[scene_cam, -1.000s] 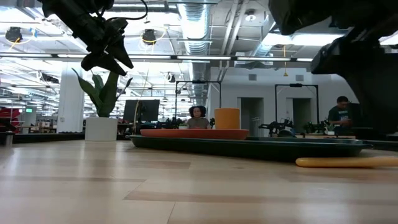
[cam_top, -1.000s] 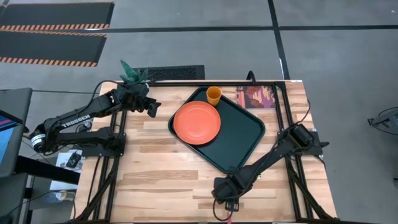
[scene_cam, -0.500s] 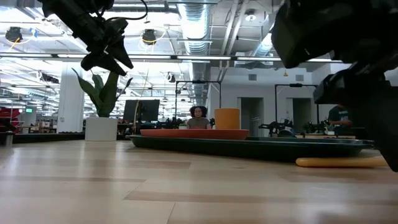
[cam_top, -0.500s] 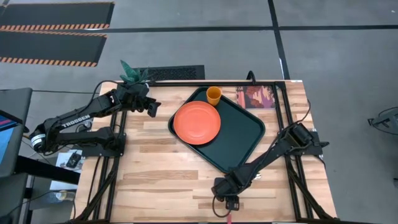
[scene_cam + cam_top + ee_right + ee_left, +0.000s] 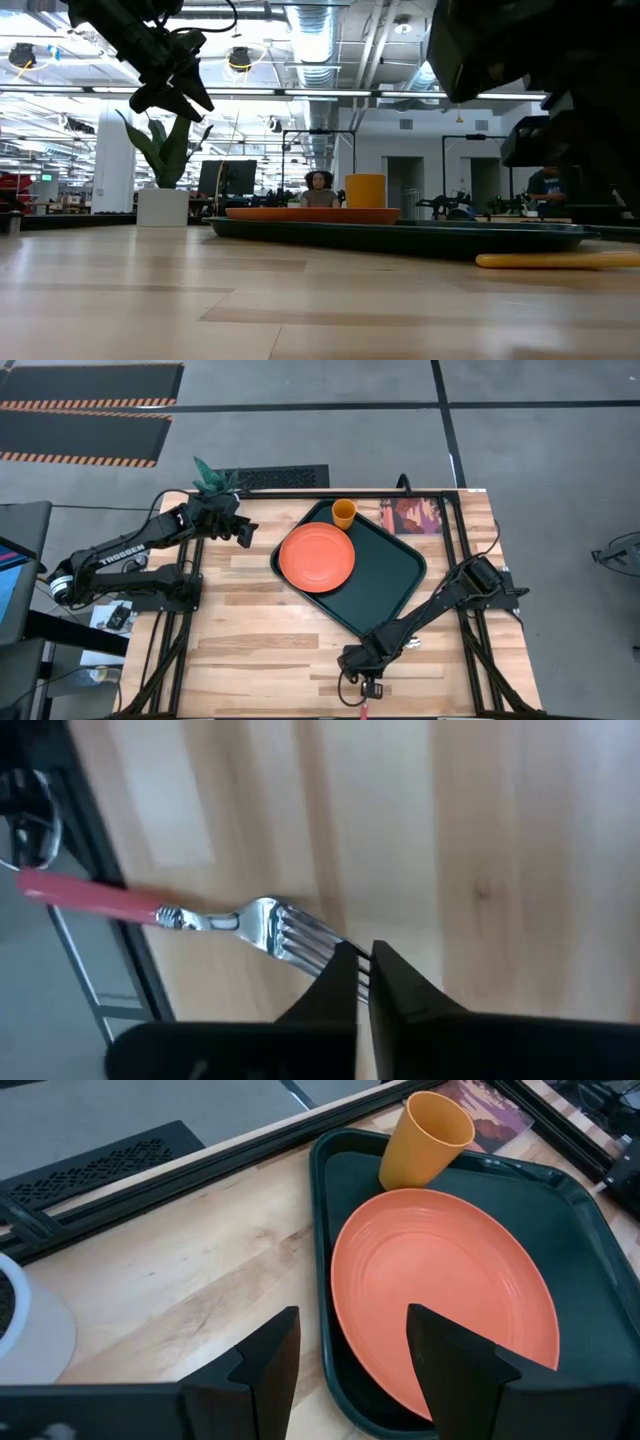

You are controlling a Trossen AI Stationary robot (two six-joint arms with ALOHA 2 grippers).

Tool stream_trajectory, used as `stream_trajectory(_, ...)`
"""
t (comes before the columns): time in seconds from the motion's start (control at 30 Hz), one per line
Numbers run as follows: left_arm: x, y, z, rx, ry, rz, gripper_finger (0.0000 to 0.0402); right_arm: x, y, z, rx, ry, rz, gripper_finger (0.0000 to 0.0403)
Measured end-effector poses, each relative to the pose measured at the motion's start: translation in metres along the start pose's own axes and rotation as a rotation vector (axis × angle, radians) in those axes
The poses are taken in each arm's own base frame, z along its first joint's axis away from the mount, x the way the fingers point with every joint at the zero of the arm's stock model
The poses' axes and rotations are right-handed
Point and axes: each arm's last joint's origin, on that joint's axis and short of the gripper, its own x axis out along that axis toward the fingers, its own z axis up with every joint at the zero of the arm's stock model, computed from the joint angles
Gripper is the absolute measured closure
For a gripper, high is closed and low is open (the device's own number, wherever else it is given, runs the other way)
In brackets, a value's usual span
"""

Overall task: Pick and place plate/cup/fork/spoon on tray
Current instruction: Put the pink fork on the black tray to the right side of the orange plate

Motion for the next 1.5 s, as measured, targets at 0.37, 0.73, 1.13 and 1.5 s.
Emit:
stream_trajectory(0.37, 0.0, 0.0, 0.0, 0.0, -0.006, 0.016, 0.0231, -0.01, -0.019, 0.01, 0.089, -0.021, -0.054, 0.04)
stream_trajectory(0.73, 0.0, 0.0, 0.0, 0.0, -0.006, 0.017, 0.0231, -0.065, -0.036, 0.0, 0.109, -0.05, -0.11, 0.0402)
stream_trajectory(1.13, 0.0, 0.001, 0.0, 0.004, -0.007, 0.02, 0.0231, -0.151, -0.099, -0.007, 0.193, -0.195, -0.094, 0.0402)
stream_trajectory(1.5, 0.0, 0.001, 0.0, 0.036, -0.008, 0.024, 0.0231, -0.194, -0.19, -0.04, 0.328, -0.28, -0.009, 0.0403)
